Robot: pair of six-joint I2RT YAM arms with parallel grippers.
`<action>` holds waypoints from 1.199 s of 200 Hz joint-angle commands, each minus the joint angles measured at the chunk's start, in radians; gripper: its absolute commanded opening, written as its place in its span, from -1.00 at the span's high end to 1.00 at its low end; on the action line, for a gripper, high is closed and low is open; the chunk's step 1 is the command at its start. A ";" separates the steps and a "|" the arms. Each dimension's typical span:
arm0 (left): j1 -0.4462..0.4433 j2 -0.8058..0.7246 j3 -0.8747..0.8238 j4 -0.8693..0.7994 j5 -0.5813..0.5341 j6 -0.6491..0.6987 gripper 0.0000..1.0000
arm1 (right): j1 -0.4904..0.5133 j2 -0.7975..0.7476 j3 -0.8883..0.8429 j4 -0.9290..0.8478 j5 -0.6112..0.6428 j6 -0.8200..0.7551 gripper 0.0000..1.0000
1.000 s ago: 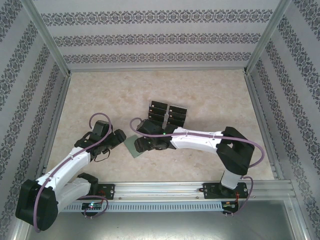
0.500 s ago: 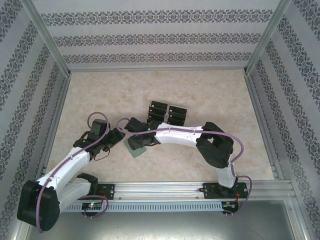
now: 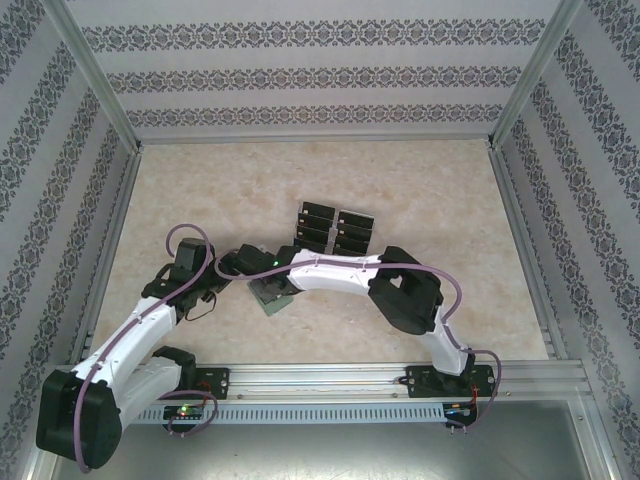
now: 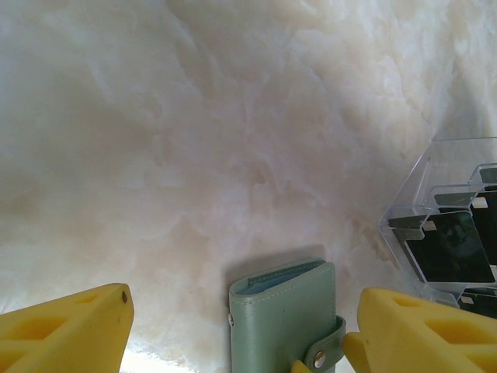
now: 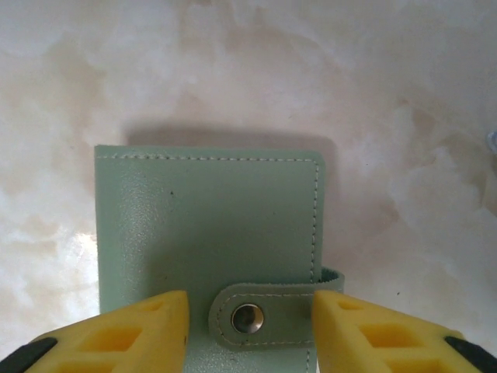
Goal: Put the credit cards into the card holder
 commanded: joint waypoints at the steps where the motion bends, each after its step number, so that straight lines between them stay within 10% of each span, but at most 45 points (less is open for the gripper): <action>1: 0.013 -0.014 -0.017 -0.001 0.000 -0.008 -0.54 | 0.011 0.033 0.033 -0.072 0.085 -0.018 0.18; 92: 0.020 -0.022 -0.008 -0.008 0.004 0.000 -0.56 | 0.003 0.019 0.006 -0.089 0.094 0.001 1.00; 240: -0.018 0.098 0.025 0.194 0.220 0.059 -0.56 | -0.120 -0.268 -0.206 0.070 -0.121 0.099 1.00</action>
